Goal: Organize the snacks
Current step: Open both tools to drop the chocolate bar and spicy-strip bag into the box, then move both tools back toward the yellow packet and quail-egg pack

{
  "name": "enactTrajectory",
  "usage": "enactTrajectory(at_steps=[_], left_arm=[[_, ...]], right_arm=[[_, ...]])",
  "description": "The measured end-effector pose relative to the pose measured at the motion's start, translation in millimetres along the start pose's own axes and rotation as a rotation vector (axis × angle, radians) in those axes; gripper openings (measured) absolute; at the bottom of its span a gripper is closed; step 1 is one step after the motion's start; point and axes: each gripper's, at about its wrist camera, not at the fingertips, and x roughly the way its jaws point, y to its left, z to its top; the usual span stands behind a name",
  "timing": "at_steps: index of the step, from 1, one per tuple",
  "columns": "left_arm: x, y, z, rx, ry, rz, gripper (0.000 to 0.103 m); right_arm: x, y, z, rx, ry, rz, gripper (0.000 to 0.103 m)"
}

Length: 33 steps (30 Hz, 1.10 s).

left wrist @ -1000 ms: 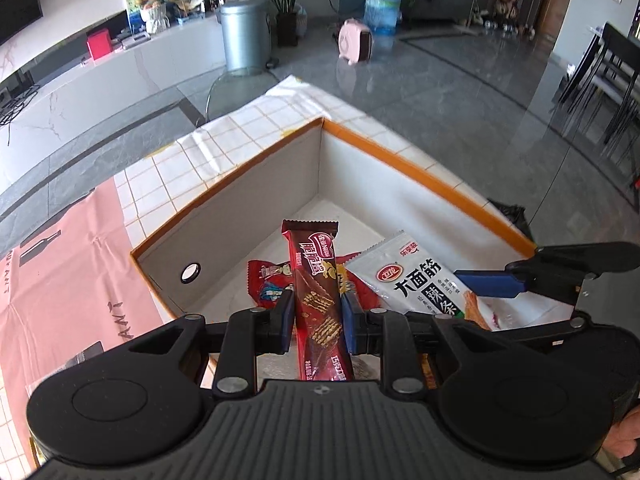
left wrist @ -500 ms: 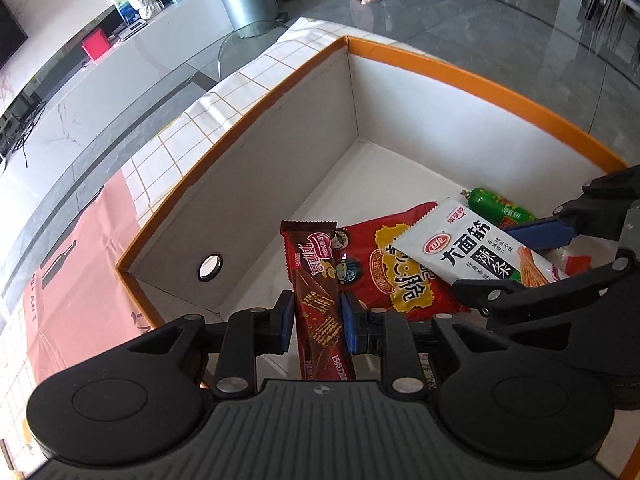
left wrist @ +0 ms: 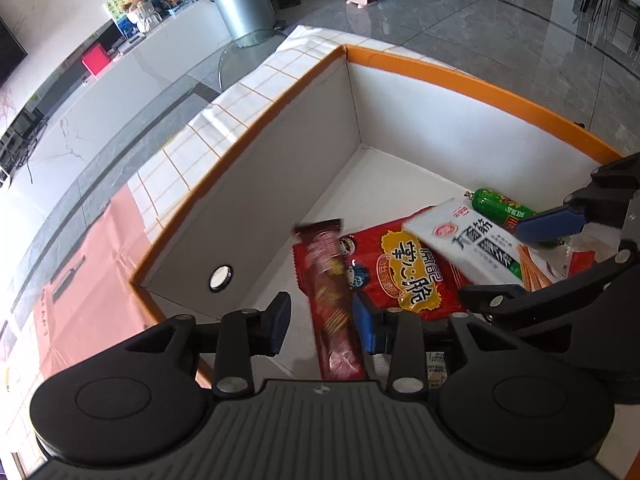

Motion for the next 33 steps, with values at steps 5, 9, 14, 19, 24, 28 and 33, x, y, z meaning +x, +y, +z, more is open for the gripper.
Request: enactTrajectory(at_steps=[5,9,14,19,24,28,33], left_arm=[[-25,3,-4,-0.008,-0.050,-0.002,0.048],[-50,5,-9,-0.027,-0.100,-0.002,0.053],[-80,10,-18,-0.035,-0.150,0.020,0.055],[-111,17,-34,-0.070,-0.204,0.021,0.058],[-142,25,-60,-0.123,-0.274,0.018,0.061],[-159,36,-85,-0.188,-0.321,0.009,0.061],[-172,48,-121,-0.273,-0.371,0.045,0.063]], right_arm=[[-19,3,-2,-0.004,-0.036,-0.024,0.067],[-38,6,-7,0.006,-0.062,-0.019,0.067],[-68,16,-19,-0.004,-0.112,-0.027,0.076],[-99,29,-32,-0.005,-0.167,-0.017,0.076],[-125,49,-48,-0.008,-0.237,-0.004,0.079],[-140,69,-63,-0.002,-0.304,0.021,0.079],[-147,95,-86,0.023,-0.371,0.062,0.079]])
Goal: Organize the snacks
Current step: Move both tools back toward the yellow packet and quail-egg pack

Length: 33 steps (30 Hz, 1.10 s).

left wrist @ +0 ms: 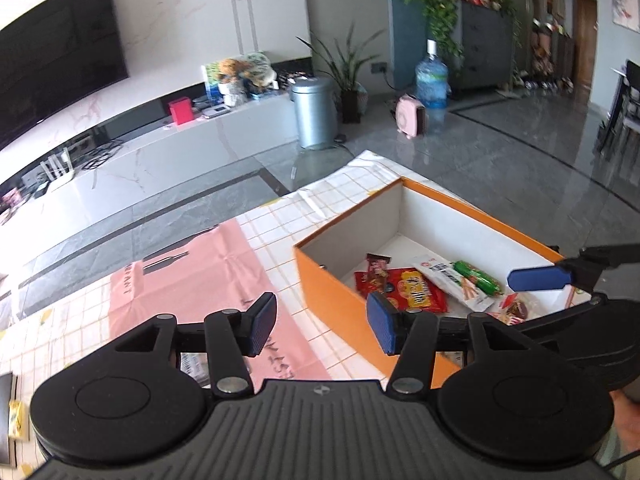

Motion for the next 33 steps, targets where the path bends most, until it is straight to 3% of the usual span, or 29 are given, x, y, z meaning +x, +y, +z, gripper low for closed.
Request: enactTrajectory(at_steps=[8,19,33], left_arm=[[-15,48,-55,-0.179,-0.018,0.056,0.065],[-12,126,-133,-0.454,0.046,0.090,0.065],[28,162,-175,-0.555,0.142,0.097,0.072]], right_arm=[[-1,45,-39,0.020,-0.074,0.020,0.079],[48,100,-80,-0.089,-0.009,0.010,0.078],[121,148,-85,-0.219,0.080,0.027,0.064]])
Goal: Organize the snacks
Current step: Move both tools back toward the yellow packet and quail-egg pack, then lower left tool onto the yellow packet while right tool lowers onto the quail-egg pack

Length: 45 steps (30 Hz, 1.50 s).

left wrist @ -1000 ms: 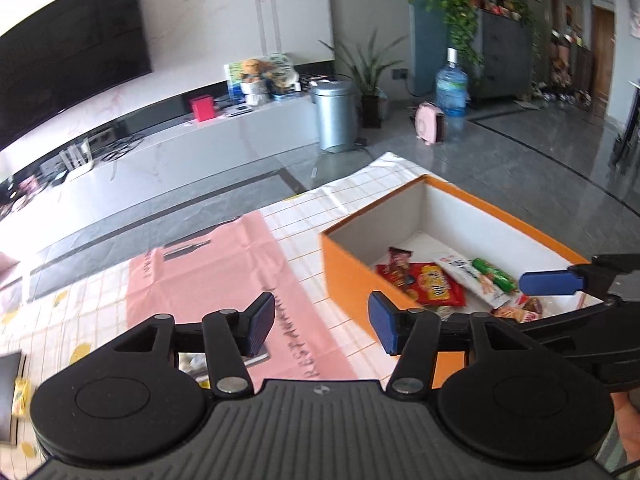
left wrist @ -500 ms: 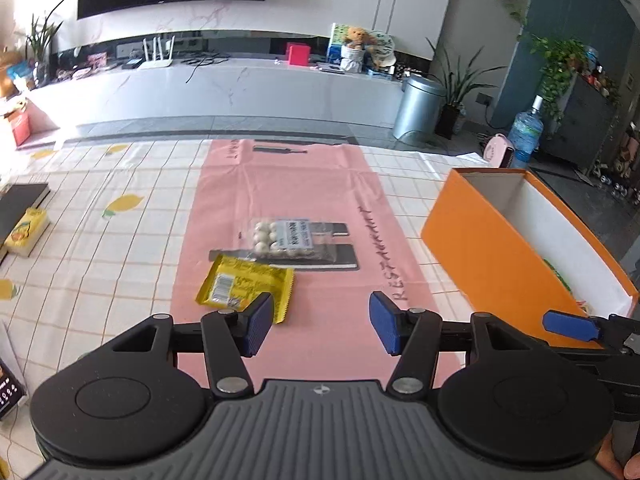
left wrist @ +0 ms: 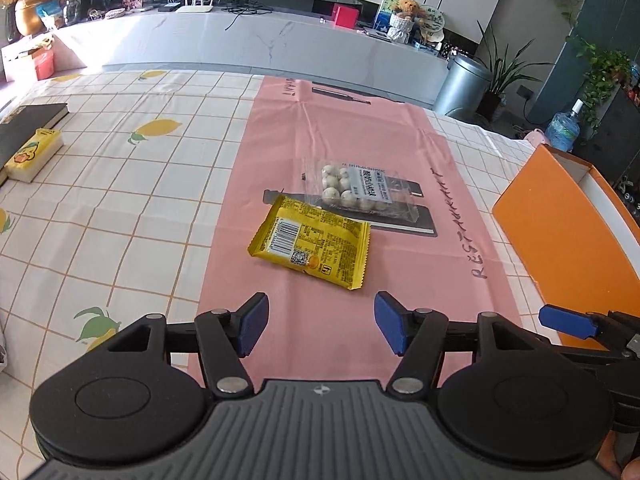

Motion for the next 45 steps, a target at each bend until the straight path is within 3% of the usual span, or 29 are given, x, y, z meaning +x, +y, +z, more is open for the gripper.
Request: enactTrajectory(at_steps=[6,10,19,25,29,35,45], left_arm=[[25,4,7,-0.039,0.057,-0.046,0.070],[37,6,13,-0.048,0.066,-0.043,0.067],[49,21,27,-0.103,0.077,-0.060,0.066],[45,36,29,-0.170,0.070,-0.074,0.066],[42,44,33,-0.203,0.071,-0.063,0.070],[48,45,39,-0.216,0.076,0.005,0.082],[73,32,62,-0.166,0.117,0.126,0.087]], right_arm=[[33,12,21,-0.086,-0.003,0.003,0.056],[57,20,37,-0.127,-0.007,0.036,0.045],[103,42,60,-0.168,-0.029,0.111,0.037],[106,51,57,-0.174,-0.053,0.144,0.038],[100,60,51,-0.192,-0.052,0.215,0.038],[88,77,43,-0.271,-0.059,0.306,0.040],[88,47,66,-0.241,-0.120,0.198,0.048]])
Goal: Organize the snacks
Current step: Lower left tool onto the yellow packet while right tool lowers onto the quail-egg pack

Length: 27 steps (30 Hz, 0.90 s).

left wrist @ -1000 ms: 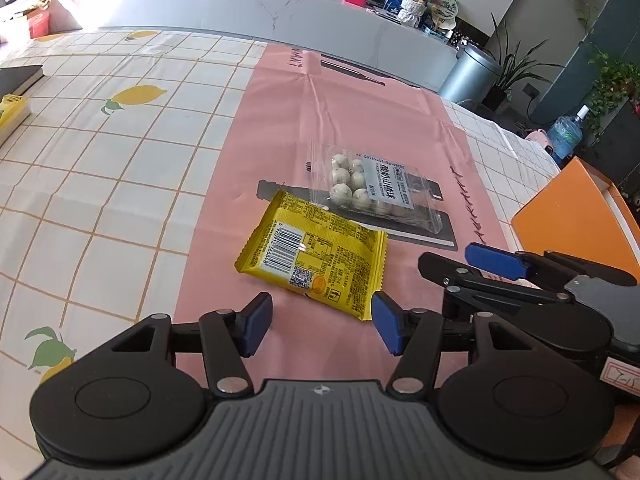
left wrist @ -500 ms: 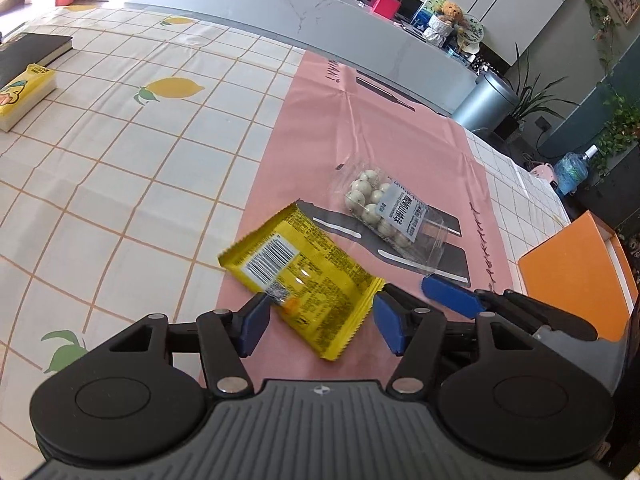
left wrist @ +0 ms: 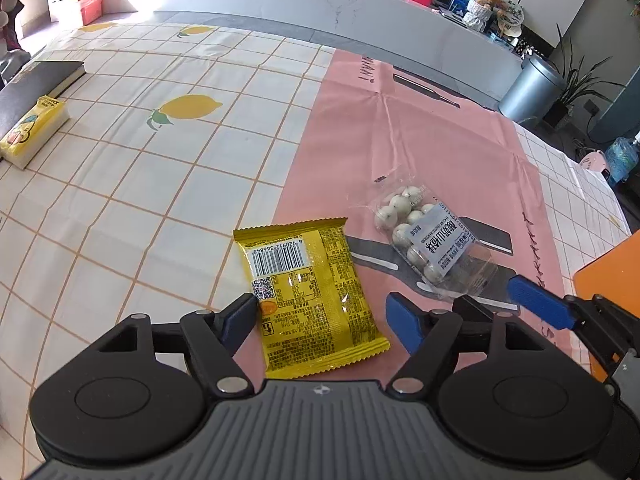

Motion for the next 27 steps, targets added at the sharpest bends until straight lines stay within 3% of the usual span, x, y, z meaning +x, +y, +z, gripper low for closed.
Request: enactTrajectory(at_steps=[1,3,7,11,14,18,22,27], left_arm=[[2,-2,1,0.010,-0.006,0.013,0.088],[6,-7,4,0.041,-0.014,0.054,0.088],[12,-12,8,0.091,-0.027,0.105,0.088],[14,-13,8,0.149,-0.033,0.119,0.082],[13,-12,7,0.175,-0.040,0.102,0.073],[7,-8,0,0.190,-0.046,0.071,0.069],[-4,-4,-14,0.192,-0.036,0.037,0.067],[-20,-12,-43,0.278,-0.014,-0.034,0.066]], right_arm=[[3,-2,2,-0.004,0.000,-0.002,0.060],[12,-3,6,-0.047,0.001,-0.019,0.070],[29,-1,9,-0.121,-0.003,-0.006,0.073],[43,-7,10,-0.102,0.009,0.043,0.074],[45,-8,7,-0.079,0.018,0.049,0.069],[36,-5,3,-0.062,0.050,0.024,0.068],[17,-7,-8,0.023,0.103,-0.029,0.068],[-16,-14,-29,0.191,0.173,-0.082,0.068]])
